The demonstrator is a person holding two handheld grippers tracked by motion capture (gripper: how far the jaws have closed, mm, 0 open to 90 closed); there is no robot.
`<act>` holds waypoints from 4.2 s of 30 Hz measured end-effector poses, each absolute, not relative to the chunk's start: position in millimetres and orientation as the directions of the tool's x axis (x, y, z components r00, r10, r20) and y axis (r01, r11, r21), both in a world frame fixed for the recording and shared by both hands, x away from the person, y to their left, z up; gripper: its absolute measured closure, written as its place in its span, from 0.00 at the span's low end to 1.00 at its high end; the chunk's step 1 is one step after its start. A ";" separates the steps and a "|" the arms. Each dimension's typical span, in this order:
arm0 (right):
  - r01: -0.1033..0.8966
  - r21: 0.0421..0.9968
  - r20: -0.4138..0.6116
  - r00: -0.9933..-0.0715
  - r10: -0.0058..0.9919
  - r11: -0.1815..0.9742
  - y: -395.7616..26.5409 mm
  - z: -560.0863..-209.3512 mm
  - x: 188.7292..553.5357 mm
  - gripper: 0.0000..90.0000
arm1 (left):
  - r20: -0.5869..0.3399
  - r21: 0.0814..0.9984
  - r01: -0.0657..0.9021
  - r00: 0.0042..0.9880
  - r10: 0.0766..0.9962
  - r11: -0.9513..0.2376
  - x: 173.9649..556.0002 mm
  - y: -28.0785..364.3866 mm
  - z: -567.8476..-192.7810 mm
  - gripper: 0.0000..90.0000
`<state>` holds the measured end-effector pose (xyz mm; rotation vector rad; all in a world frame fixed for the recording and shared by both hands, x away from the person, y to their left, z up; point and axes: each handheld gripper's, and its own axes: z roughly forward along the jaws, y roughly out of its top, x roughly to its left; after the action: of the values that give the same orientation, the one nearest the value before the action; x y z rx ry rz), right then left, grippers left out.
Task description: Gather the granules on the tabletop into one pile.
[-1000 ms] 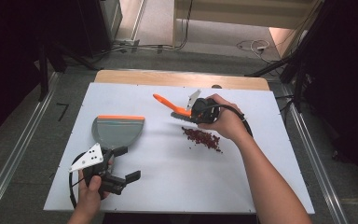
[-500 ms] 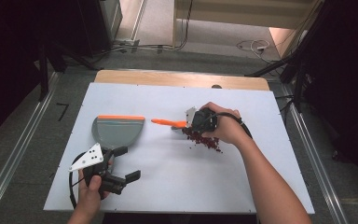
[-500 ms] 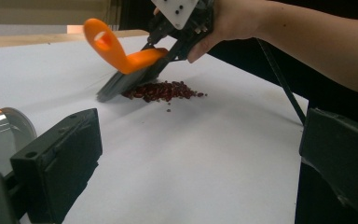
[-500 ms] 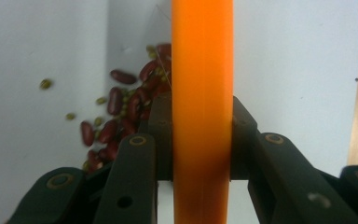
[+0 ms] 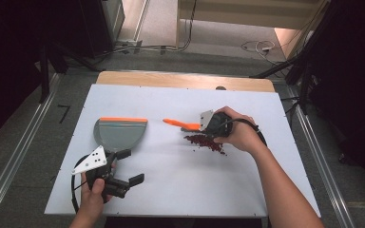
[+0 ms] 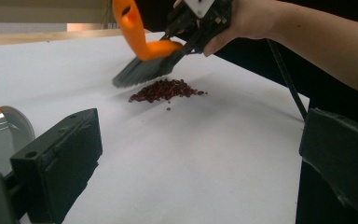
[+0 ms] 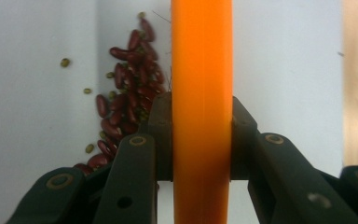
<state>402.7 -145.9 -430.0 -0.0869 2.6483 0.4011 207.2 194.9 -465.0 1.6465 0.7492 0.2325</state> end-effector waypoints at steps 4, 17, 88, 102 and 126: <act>0.043 0.302 -0.431 -0.885 0.176 0.952 -162.1 -417.8 397.9 0.76 | -0.254 0.939 0.341 0.769 0.587 -0.040 207.1 194.8 -465.0 0.00; 0.766 0.272 -0.223 -0.539 0.812 0.583 -195.8 -430.5 383.5 0.76 | -0.249 0.940 0.339 0.775 0.581 -0.050 207.8 188.8 -464.2 0.00; 0.240 0.263 -0.006 -0.968 0.250 0.935 -124.9 -434.0 364.7 0.76 | -0.249 0.939 0.340 0.773 0.584 -0.049 207.5 192.0 -464.9 0.00; 0.379 0.254 -0.009 -0.919 0.394 0.890 -137.6 -432.3 401.5 0.76 | -0.250 0.940 0.339 0.771 0.586 -0.045 207.8 193.3 -465.0 0.00; 0.174 0.264 0.031 -0.985 0.171 0.949 -169.4 -433.9 368.4 0.76 | -0.246 0.938 0.341 0.775 0.582 -0.057 208.1 188.3 -465.3 0.00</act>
<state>368.4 -169.4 -433.9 0.2752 3.1086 0.4228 208.1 188.3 -465.3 1.6643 0.7406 0.2293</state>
